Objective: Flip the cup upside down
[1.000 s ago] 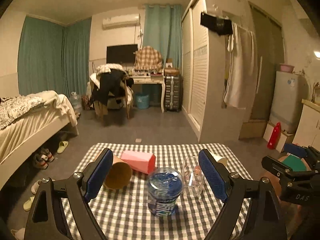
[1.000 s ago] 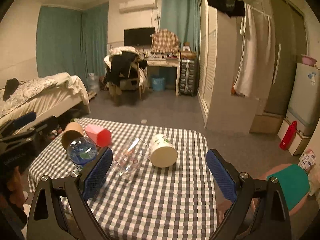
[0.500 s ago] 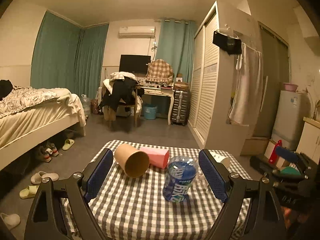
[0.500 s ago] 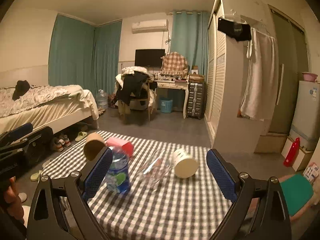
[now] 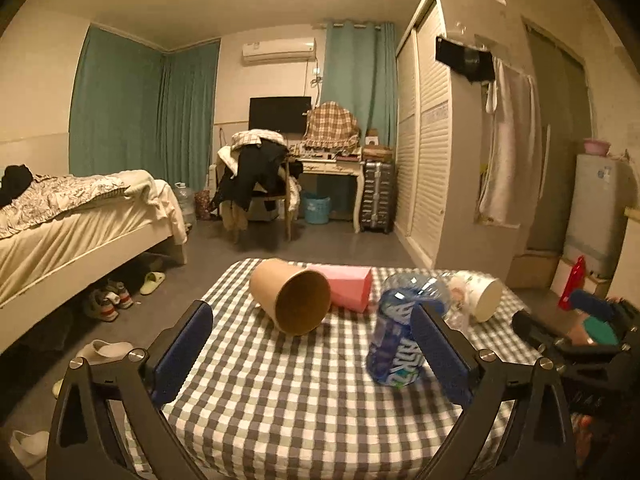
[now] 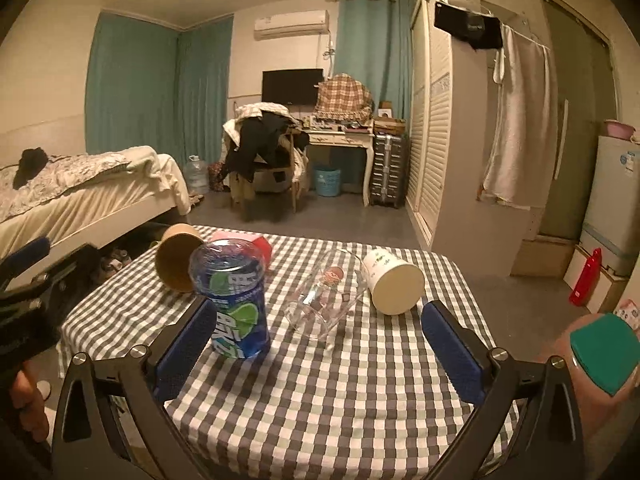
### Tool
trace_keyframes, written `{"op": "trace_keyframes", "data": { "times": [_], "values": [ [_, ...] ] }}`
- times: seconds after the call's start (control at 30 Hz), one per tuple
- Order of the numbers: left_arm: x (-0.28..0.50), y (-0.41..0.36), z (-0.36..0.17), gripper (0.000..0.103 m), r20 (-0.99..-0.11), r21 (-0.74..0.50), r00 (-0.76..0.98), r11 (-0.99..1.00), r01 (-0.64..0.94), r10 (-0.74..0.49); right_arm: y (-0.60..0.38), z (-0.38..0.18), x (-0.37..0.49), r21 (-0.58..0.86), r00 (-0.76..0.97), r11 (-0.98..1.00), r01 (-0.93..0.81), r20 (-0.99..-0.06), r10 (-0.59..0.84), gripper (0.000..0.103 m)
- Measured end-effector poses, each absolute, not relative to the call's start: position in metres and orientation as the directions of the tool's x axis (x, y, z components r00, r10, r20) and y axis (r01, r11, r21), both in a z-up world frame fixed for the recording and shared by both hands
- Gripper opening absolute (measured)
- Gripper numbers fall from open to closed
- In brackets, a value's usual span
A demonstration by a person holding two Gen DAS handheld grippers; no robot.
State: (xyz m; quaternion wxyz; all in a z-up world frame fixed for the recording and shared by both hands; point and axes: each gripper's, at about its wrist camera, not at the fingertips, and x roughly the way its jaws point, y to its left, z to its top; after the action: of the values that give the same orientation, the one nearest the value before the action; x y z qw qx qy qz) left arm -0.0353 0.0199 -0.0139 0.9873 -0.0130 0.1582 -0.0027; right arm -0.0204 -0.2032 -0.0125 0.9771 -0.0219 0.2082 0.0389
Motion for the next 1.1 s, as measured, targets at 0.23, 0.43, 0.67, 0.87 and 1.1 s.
{"op": "trace_keyframes", "data": {
  "times": [0.23,0.43,0.67,0.87,1.1],
  "values": [
    [-0.029,0.021,-0.022,0.102,-0.348,-0.036,0.938,0.999,-0.008,-0.005,-0.207,-0.016,-0.016,-0.033,0.908,0.998,-0.053,-0.418,0.035,0.103],
    [-0.028,0.023,-0.022,0.102,-0.352,-0.044,0.936,0.999,-0.009,-0.008,-0.208,-0.017,-0.016,-0.040,0.904,0.998,-0.047,-0.427,0.025,0.103],
    [-0.026,0.027,-0.021,0.102,-0.375,-0.071,0.927,0.997,-0.001,-0.025,-0.203,-0.018,-0.018,-0.058,0.905,0.997,-0.058,-0.425,0.028,0.103],
    [-0.027,0.029,-0.020,0.102,-0.372,-0.069,0.928,0.998,-0.015,-0.011,-0.199,-0.019,-0.017,-0.068,0.903,0.995,-0.066,-0.429,0.031,0.103],
    [-0.028,0.029,-0.020,0.102,-0.369,-0.064,0.930,0.998,-0.018,-0.007,-0.195,-0.021,-0.016,-0.080,0.900,0.994,-0.074,-0.434,0.032,0.103]
  ]
}}
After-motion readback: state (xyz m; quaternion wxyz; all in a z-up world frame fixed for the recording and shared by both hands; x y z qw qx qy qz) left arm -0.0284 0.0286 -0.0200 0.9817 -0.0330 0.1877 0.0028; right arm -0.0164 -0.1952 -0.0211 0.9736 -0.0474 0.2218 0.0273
